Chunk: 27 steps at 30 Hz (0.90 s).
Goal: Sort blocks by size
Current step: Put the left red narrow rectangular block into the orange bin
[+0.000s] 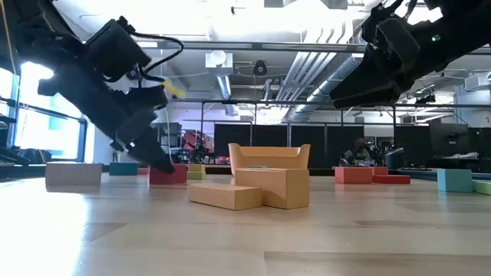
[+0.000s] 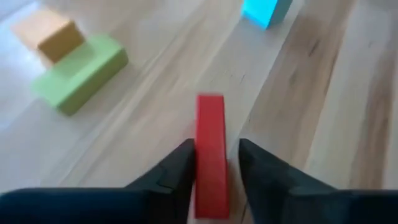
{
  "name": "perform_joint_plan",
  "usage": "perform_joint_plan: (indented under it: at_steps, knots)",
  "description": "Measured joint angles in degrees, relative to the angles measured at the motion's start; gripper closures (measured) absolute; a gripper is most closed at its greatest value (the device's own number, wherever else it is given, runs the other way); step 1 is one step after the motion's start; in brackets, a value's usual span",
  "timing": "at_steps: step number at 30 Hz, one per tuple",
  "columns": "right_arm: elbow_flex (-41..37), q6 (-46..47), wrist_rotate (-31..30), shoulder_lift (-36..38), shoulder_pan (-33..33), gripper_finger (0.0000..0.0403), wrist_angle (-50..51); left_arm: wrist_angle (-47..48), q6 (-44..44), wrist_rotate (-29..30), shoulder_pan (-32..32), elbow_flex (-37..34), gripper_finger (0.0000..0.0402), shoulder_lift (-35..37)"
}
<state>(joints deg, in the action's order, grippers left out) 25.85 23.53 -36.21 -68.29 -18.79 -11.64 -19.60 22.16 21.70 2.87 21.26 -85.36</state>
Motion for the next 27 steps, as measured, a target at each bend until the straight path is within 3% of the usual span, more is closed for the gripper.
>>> perform_joint_plan:
  at_steps: [5, 9, 13, 17, 20, 23, 27]
  knots:
    - [0.0, 0.0, 0.0, 0.0, 0.0, 0.0178, 0.0, -3.8, -3.8, -4.4, 0.9, 1.7, 0.0383, 0.0]
    - [0.0, 0.0, 0.0, 0.0, 0.0, 0.0178, 0.0, -3.1, -9.7, -8.3, 5.4, 8.5, 0.0386, 0.0]
    - [0.0, -0.1, 0.0, 0.0, 0.0, 0.0178, 0.0, 9.2, -16.3, -8.9, 12.7, 20.1, 0.0401, 0.0]
    - [0.0, -0.7, 0.0, 0.0, 0.0, 0.0178, 0.0, 30.2, -15.0, -0.9, 20.5, 32.5, 0.0401, 0.0]
    - [0.0, -1.1, 0.0, 0.0, 0.0, 0.0178, 0.0, 39.8, -11.1, 7.4, 24.4, 37.5, 0.0401, 0.1]
    - [0.0, -1.1, 0.0, 0.0, 0.0, 0.0178, 0.0, 42.4, -7.7, 14.4, 25.7, 38.2, 0.0400, 0.2]
    - [0.0, -1.1, 0.0, 0.0, 0.0, 0.0178, -0.2, 47.2, -0.3, 18.3, 22.9, 36.6, 0.0393, 0.1]
